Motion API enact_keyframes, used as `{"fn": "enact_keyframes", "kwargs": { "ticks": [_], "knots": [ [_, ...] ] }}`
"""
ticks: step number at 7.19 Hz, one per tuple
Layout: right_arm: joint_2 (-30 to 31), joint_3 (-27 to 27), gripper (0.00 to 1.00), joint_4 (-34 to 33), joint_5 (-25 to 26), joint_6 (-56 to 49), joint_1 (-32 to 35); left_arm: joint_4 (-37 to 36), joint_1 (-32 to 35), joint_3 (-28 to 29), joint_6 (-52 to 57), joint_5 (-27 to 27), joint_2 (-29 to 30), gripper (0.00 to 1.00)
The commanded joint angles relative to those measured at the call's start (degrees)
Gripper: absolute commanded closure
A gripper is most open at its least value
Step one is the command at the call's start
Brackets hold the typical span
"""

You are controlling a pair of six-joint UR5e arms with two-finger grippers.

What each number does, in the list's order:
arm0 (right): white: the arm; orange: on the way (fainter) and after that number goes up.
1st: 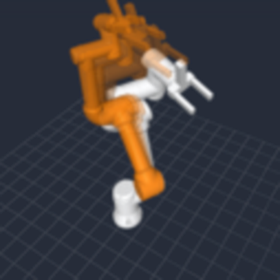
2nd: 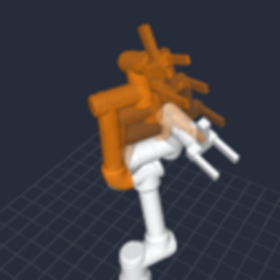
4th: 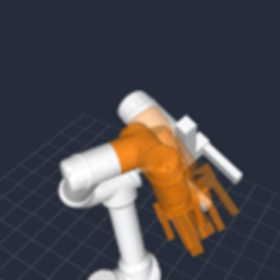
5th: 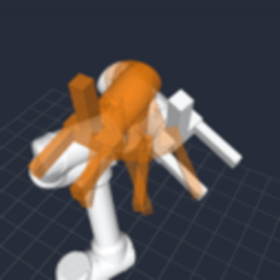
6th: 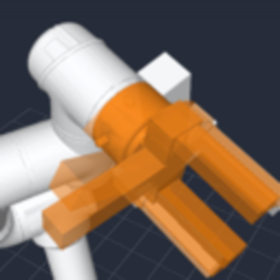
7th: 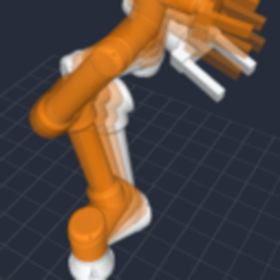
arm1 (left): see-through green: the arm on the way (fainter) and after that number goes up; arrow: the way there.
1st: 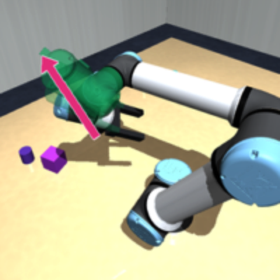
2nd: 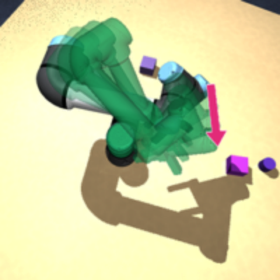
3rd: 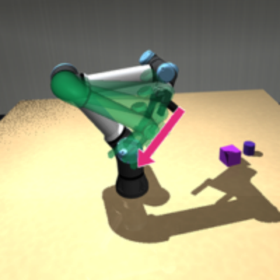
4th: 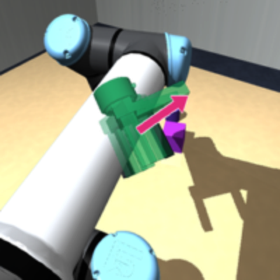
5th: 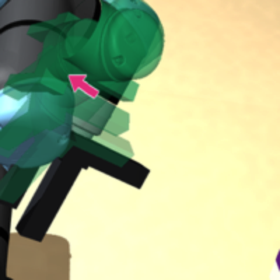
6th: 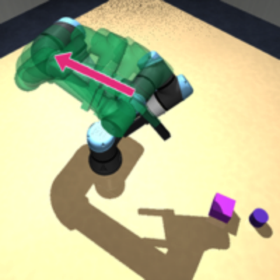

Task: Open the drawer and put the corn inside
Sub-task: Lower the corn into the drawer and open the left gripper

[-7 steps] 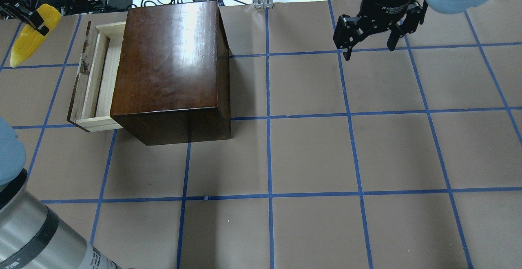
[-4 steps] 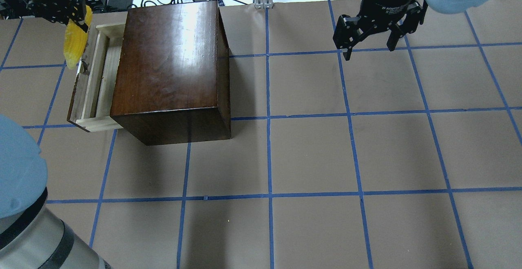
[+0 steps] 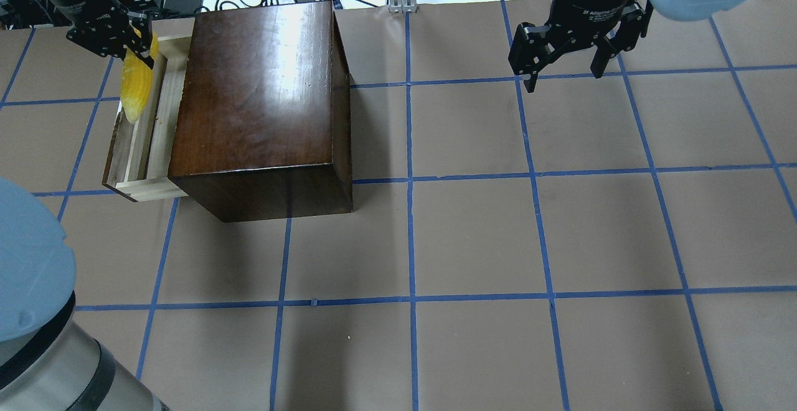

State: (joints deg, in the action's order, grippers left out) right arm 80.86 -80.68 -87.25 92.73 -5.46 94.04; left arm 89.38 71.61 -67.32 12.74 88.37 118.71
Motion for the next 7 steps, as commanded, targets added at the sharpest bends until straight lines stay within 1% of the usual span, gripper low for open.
{"fn": "enact_keyframes", "kwargs": {
  "ticks": [1,2,3,5,7],
  "knots": [
    [0.0,0.0,0.0,-0.02,0.0,-0.08,0.0,0.18,-0.07,-0.27,0.09,-0.04,0.29,0.3],
    [0.0,0.0,0.0,0.07,0.0,-0.08,0.0,0.53,-0.15,-0.35,0.62,-0.04,0.47,0.18],
    [0.0,0.0,0.0,-0.02,0.0,0.01,0.0,0.71,-0.42,-0.27,0.97,-0.04,0.47,0.12],
    [0.0,0.0,0.0,-0.02,0.0,-0.08,0.0,0.8,-0.59,-0.27,0.97,-0.04,0.21,0.09],
    [0.0,0.0,0.0,-0.02,0.0,-0.08,0.0,3.07,-0.25,0.95,1.15,-0.04,-1.19,0.08]
  ]
}}
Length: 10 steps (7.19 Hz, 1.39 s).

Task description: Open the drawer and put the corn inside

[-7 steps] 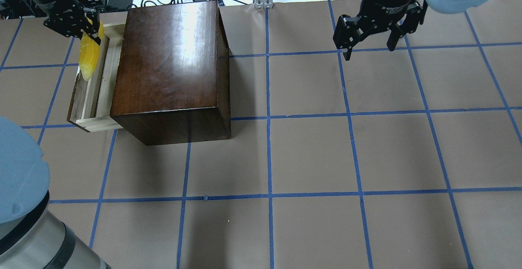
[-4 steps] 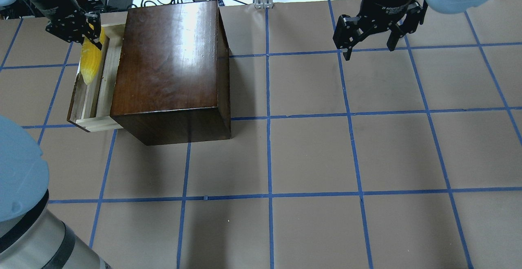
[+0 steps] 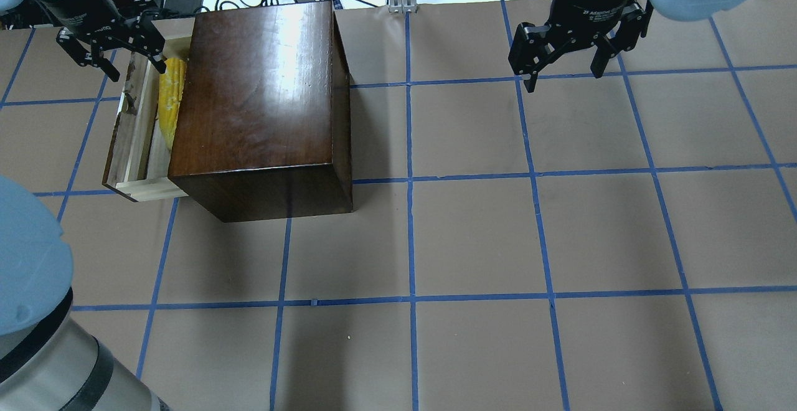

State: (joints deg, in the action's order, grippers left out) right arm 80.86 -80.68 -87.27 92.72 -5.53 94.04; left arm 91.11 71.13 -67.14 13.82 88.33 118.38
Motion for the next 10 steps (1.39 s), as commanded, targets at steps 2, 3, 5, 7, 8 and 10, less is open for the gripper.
{"fn": "enact_keyframes", "kwargs": {
  "ticks": [2,3,5,7,8,10],
  "knots": [
    [0.0,0.0,0.0,0.0,0.0,0.08,0.0,2.31,3.73,0.69,-0.81,0.18,-5.06,0.06],
    [0.0,0.0,0.0,0.0,0.0,0.08,0.0,3.18,6.8,0.52,-3.16,0.35,-7.0,0.06],
    [0.0,0.0,0.0,0.0,0.0,0.08,0.0,3.8,11.99,-0.27,-7.22,3.58,-10.17,0.06],
    [0.0,0.0,0.0,0.0,0.0,0.0,0.0,7.76,15.25,-3.24,-12.04,2.99,-14.99,0.06],
    [0.0,0.0,0.0,0.0,0.0,0.0,0.0,7.76,16.75,-6.22,-13.45,2.9,-17.45,0.06],
    [0.0,0.0,0.0,0.09,0.0,0.0,0.0,6.89,20.27,-12.99,-14.0,3.25,-21.07,0.06]
  ]
}}
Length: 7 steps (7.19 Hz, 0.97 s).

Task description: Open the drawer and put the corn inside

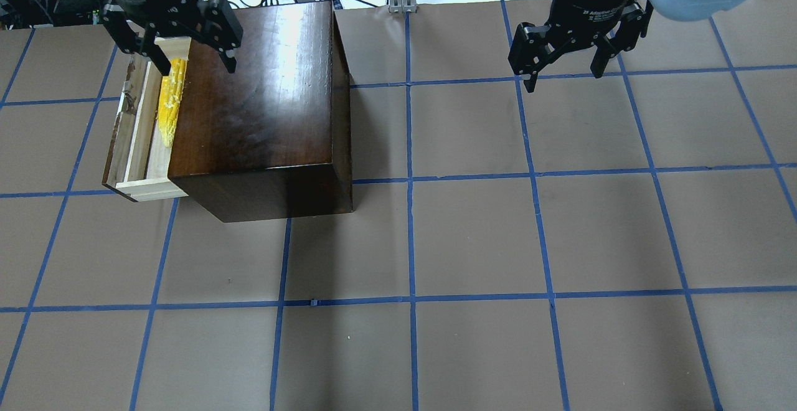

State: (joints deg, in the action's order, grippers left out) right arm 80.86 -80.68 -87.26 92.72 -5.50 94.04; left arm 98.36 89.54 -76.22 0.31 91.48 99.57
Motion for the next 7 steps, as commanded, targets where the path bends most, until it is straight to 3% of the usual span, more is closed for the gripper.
{"fn": "enact_keyframes", "kwargs": {
  "ticks": [1,2,7],
  "knots": [
    [0.0,0.0,0.0,-0.02,0.0,-0.04,0.0,-1.4,1.43,-5.5,0.03,0.02,-3.32,0.06],
    [0.0,0.0,0.0,-0.02,0.0,0.05,0.0,-5.16,0.55,-5.78,1.34,0.1,-3.77,0.0],
    [0.0,0.0,0.0,0.07,0.0,0.05,0.0,-6.95,-0.33,-6.31,2.41,-0.07,-3.86,0.0]
  ]
}}
